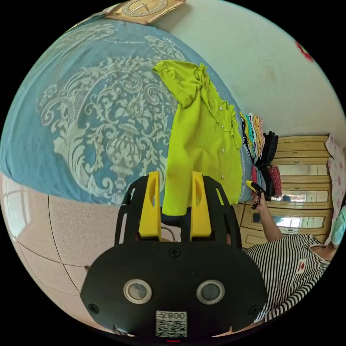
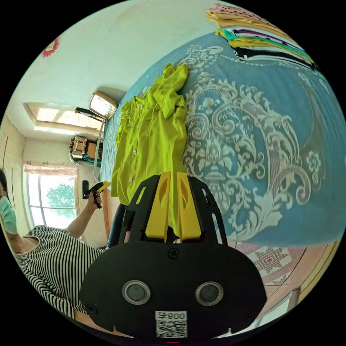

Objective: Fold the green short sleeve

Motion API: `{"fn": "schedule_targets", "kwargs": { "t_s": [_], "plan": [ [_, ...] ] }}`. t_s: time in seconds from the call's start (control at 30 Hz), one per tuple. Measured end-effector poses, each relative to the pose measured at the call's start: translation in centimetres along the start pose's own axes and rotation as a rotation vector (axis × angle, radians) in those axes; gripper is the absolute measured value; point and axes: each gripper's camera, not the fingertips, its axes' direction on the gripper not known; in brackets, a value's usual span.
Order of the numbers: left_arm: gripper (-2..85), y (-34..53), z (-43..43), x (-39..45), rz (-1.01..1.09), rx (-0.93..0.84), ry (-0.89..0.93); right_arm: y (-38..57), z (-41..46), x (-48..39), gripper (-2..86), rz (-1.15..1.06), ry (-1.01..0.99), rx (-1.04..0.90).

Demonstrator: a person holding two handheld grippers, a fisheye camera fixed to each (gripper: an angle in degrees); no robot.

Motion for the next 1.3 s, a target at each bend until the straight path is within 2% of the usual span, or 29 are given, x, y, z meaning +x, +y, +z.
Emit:
{"fn": "schedule_targets", "kwargs": {
  "t_s": [0.17,0.2,0.33,0.53,0.67,0.8,0.97,1.1,1.3],
  "plan": [
    [12.8,4.6,4.0,-1.1,-0.064,-0.061,0.037,9.4,5.6,-0.5,6.2,0.128,-0.035,-0.055],
    [12.8,5.2,4.6,-1.0,-0.091,-0.021,0.046,11.0,6.8,-0.8,6.6,0.153,-0.08,-0.052],
    [12.3,6.2,6.5,-0.8,-0.118,-0.035,0.126,14.2,9.7,-2.8,7.0,0.193,-0.078,-0.019],
    [10.2,7.4,11.3,1.8,-0.095,-0.129,0.11,16.7,15.1,-6.8,7.2,0.194,0.059,-0.071],
    [4.8,8.0,12.9,3.6,-0.107,-0.142,-0.017,17.3,17.7,-10.4,3.7,0.181,0.19,-0.103],
    [3.2,9.3,12.6,4.9,-0.13,-0.094,0.067,18.6,19.1,-13.0,0.9,0.134,0.228,-0.132],
    [2.8,10.2,9.7,8.8,-0.045,-0.028,0.142,20.4,18.4,-15.4,0.2,0.112,0.115,-0.138],
    [2.5,10.8,5.9,13.3,0.072,0.008,0.144,23.0,14.2,-17.8,0.0,0.088,-0.067,-0.066],
    [2.4,12.6,3.1,18.1,0.156,0.017,0.152,27.1,9.0,-21.3,0.0,0.049,-0.166,-0.004]
  ]
}}
